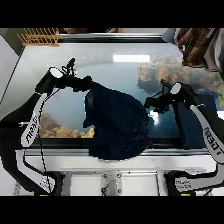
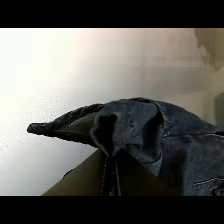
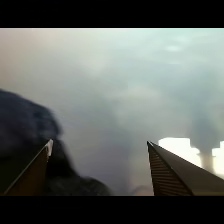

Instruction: Fold the clothes and pants, and hang the long-sleeved shirts on hangers.

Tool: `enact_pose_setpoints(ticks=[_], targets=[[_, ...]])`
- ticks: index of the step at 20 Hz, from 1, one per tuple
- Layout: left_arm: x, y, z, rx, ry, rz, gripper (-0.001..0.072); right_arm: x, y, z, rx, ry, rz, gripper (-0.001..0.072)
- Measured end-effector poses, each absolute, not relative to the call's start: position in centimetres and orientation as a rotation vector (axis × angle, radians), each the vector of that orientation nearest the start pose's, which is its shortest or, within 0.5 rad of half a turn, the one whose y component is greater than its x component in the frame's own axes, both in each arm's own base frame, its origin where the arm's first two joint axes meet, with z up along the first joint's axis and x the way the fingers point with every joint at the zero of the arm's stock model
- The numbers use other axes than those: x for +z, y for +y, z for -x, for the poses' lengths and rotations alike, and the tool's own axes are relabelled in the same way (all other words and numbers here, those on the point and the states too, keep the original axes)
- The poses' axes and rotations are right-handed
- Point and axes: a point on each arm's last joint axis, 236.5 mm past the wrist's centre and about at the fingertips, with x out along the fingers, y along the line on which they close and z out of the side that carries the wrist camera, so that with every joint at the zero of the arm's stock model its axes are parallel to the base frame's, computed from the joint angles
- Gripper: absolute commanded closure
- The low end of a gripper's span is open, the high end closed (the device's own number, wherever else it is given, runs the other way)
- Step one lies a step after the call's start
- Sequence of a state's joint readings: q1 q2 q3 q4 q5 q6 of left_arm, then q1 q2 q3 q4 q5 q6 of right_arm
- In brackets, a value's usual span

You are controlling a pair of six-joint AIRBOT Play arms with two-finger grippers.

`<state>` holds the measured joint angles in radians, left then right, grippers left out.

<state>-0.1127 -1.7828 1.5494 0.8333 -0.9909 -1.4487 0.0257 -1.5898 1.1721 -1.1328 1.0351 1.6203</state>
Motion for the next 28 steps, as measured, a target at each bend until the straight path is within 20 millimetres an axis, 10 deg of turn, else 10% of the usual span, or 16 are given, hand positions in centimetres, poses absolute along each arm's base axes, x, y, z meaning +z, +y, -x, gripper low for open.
enact_pose_setpoints(ticks=[6,7,9,15,18,21,24,28], targets=[[-1.6,-18.9,-50.9,-0.453,1.174,0.545,0.0693,-9.1,15.9,-41.1,0.353,1.435,-0.651,0.0072],[-1.6,-18.9,-50.9,-0.453,1.174,0.545,0.0693,-9.3,16.6,-40.9,0.373,1.442,-0.656,0.0148],[-1.6,-18.9,-50.9,-0.453,1.174,0.544,0.0693,-9.4,17.9,-40.6,0.415,1.450,-0.656,0.0658],[0.9,-18.2,-51.5,-0.455,1.120,0.538,0.0694,-6.7,18.5,-41.1,0.515,1.372,-0.523,0.0669],[9.3,-17.1,-53.0,-0.483,0.937,0.510,0.0694,0.5,17.1,-43.0,0.546,1.200,-0.389,0.0669],[22.3,-16.6,-52.0,-0.547,0.677,0.443,0.0694,10.6,16.3,-43.3,0.575,0.977,-0.286,0.0669],[35.7,-16.8,-46.9,-0.617,0.405,0.356,0.0694,20.3,15.7,-40.8,0.581,0.765,-0.240,0.0669],[47.2,-17.3,-37.6,-0.689,0.141,0.277,0.0694,29.9,15.0,-35.8,0.574,0.528,-0.233,0.0669]])
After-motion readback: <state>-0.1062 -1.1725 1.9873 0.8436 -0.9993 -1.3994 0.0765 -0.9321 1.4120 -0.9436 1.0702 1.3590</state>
